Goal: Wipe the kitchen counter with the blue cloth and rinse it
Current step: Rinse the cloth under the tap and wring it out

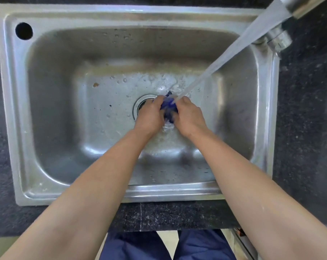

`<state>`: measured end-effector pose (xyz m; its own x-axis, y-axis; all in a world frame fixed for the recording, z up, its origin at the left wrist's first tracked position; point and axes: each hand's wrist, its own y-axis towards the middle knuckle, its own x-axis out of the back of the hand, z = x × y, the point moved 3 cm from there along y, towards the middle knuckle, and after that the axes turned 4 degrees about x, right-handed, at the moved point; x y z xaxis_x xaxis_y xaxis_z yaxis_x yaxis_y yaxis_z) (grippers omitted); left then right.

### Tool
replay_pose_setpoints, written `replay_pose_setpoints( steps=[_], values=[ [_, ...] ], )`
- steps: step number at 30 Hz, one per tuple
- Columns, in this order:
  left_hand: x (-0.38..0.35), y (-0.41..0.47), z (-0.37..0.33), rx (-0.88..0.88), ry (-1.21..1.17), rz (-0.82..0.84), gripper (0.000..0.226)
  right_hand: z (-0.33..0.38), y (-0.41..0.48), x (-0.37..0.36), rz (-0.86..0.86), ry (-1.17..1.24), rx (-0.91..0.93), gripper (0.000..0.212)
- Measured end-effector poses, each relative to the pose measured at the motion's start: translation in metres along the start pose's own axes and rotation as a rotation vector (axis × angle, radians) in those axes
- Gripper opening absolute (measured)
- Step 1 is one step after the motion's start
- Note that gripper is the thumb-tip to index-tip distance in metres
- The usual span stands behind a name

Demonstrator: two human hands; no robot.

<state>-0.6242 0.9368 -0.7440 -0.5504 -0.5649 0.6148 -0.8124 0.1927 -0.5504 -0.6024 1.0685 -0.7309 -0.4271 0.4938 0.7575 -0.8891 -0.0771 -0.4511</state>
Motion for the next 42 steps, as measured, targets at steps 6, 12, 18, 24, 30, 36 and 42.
replay_pose_setpoints(
  steps=[6, 12, 18, 24, 30, 36, 42],
  values=[
    [0.01, -0.035, 0.009, -0.143, -0.045, 0.05, 0.03, -0.022, -0.034, 0.018, 0.025, 0.156, 0.009, 0.044],
    [0.012, -0.062, 0.03, 0.037, 0.317, 0.104, 0.086, -0.031, -0.061, 0.051, -0.209, 0.042, -0.004, 0.058],
    [0.012, -0.08, 0.043, 0.091, 0.418, 0.155, 0.086, -0.012, -0.065, 0.125, -0.74, 0.191, -0.07, 0.031],
    [0.015, -0.09, 0.051, 0.121, 0.53, 0.276, 0.089, -0.013, -0.058, 0.166, -0.839, 0.24, -0.098, 0.065],
    [0.014, -0.092, 0.053, 0.13, 0.517, 0.282, 0.09, -0.039, -0.055, 0.189, -0.853, 0.284, -0.133, 0.04],
    [0.015, -0.087, 0.053, 0.108, 0.526, 0.258, 0.09, -0.045, -0.042, 0.211, -0.811, 0.356, -0.277, 0.034],
    [0.018, -0.074, 0.043, 0.148, 0.268, 0.021, 0.052, -0.013, -0.044, 0.15, -1.025, 0.467, -0.359, 0.083]
  ],
)
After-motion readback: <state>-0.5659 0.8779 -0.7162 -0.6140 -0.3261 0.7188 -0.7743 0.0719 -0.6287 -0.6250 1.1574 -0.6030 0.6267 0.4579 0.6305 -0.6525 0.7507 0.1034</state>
